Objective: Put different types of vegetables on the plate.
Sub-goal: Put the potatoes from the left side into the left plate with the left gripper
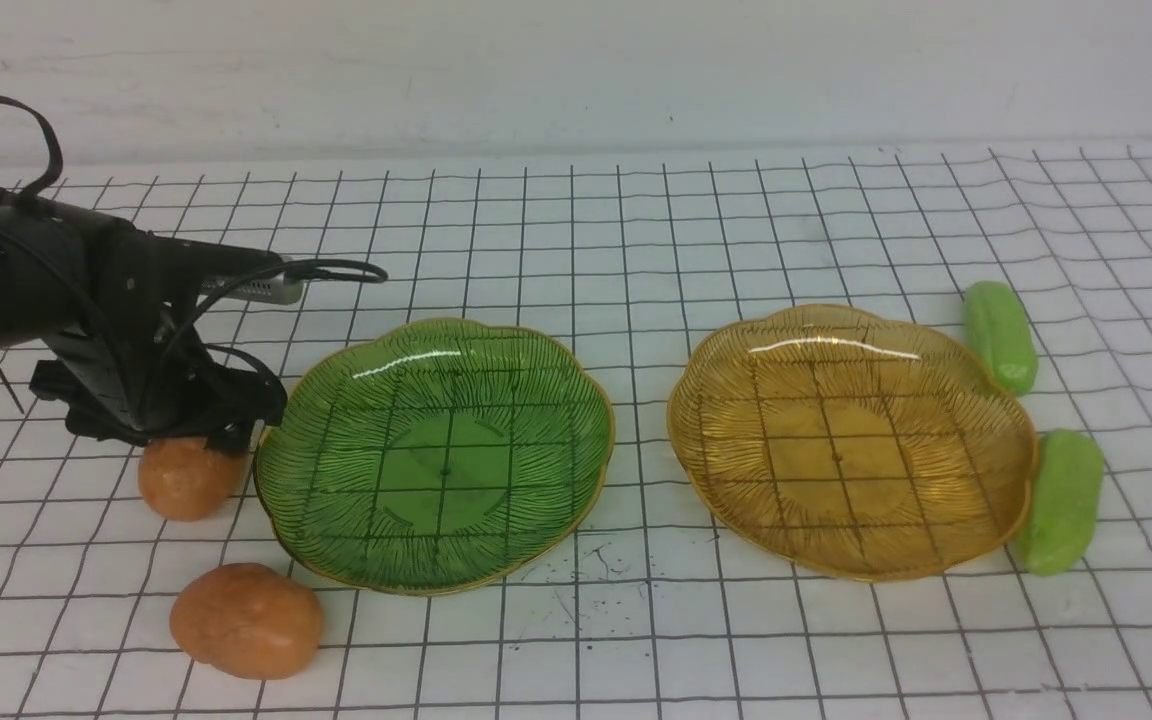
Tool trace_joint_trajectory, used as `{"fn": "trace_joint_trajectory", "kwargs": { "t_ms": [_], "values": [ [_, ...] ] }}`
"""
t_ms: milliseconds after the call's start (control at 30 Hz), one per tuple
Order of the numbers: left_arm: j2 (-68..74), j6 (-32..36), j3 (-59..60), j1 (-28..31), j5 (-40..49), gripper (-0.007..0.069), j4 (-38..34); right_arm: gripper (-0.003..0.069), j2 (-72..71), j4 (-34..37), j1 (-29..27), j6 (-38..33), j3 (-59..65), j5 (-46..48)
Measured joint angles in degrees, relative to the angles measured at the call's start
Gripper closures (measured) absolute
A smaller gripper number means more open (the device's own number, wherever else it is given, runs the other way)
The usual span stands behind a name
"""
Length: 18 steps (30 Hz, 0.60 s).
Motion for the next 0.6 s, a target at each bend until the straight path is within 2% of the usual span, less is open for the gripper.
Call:
{"fn": "trace_joint_trajectory", "kwargs": {
  "t_ms": [233, 433, 600],
  "values": [
    [0.0, -0.2, 0.0, 0.0, 1.6, 0.0187, 0.7, 0.0661, 0.0, 0.0, 0.0, -0.2, 0.0, 0.0],
    [-0.6, -0.2, -2.6, 0.0, 8.3, 0.0187, 0.8, 0.0661, 0.0, 0.0, 0.0, -0.5, 0.0, 0.0],
    [-5.7, 0.2, -6.9, -1.5, 11.0, 0.0187, -4.3, 0.0661, 0.0, 0.0, 0.0, -0.6, 0.0, 0.0]
  ]
}}
